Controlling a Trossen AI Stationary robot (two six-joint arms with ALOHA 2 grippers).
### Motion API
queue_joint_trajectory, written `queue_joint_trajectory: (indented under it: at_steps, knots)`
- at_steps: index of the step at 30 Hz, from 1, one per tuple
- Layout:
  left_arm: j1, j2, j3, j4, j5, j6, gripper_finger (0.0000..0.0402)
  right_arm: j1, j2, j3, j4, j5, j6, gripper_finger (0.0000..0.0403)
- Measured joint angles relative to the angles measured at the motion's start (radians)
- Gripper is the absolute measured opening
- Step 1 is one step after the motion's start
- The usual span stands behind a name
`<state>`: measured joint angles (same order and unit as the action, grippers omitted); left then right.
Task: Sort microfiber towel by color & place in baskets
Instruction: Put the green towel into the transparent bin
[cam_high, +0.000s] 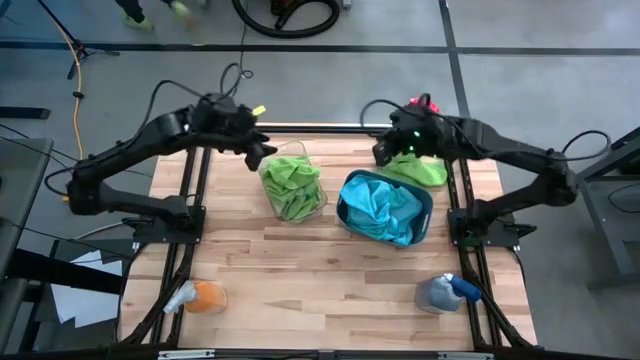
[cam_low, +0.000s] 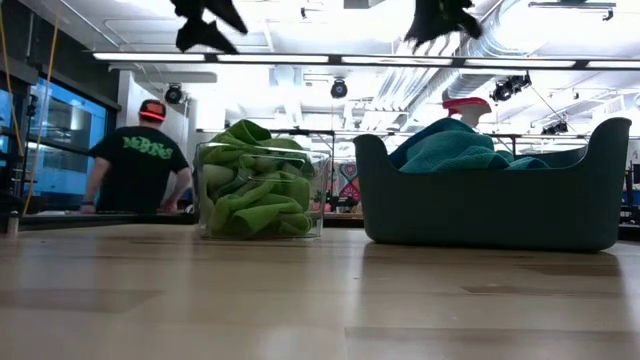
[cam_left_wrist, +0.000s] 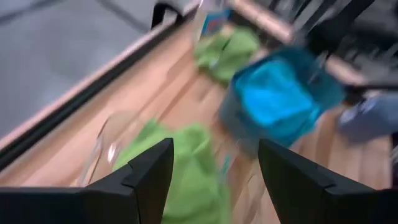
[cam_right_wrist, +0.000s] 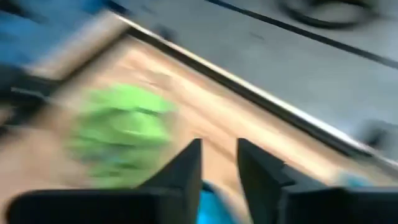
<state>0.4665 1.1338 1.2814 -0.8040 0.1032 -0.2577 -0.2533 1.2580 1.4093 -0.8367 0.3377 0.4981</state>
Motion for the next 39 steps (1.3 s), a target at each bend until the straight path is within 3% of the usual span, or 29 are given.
queue_joint_trajectory:
  at_steps: [6,11,15,21,39]
  knots:
    - [-0.049,-0.109,-0.109,0.123,0.000,-0.099,0.0223,-0.129,0.107,0.041,-0.386,0.136,0.142,0.0219]
    - [-0.084,-0.165,-0.172,0.123,0.000,-0.149,0.0223,-0.208,0.124,-0.109,-0.432,0.084,0.270,0.0282]
    - [-0.105,-0.196,-0.205,0.124,-0.001,-0.180,0.0223,-0.241,0.104,-0.247,-0.325,-0.008,0.333,0.0293]
    - [-0.123,-0.211,-0.214,0.125,-0.010,-0.196,0.0223,-0.289,0.103,-0.377,-0.214,-0.023,0.430,0.0293]
    - [-0.128,-0.210,-0.214,0.218,-0.012,-0.204,0.0223,-0.379,0.103,-0.563,0.005,-0.061,0.492,0.0293]
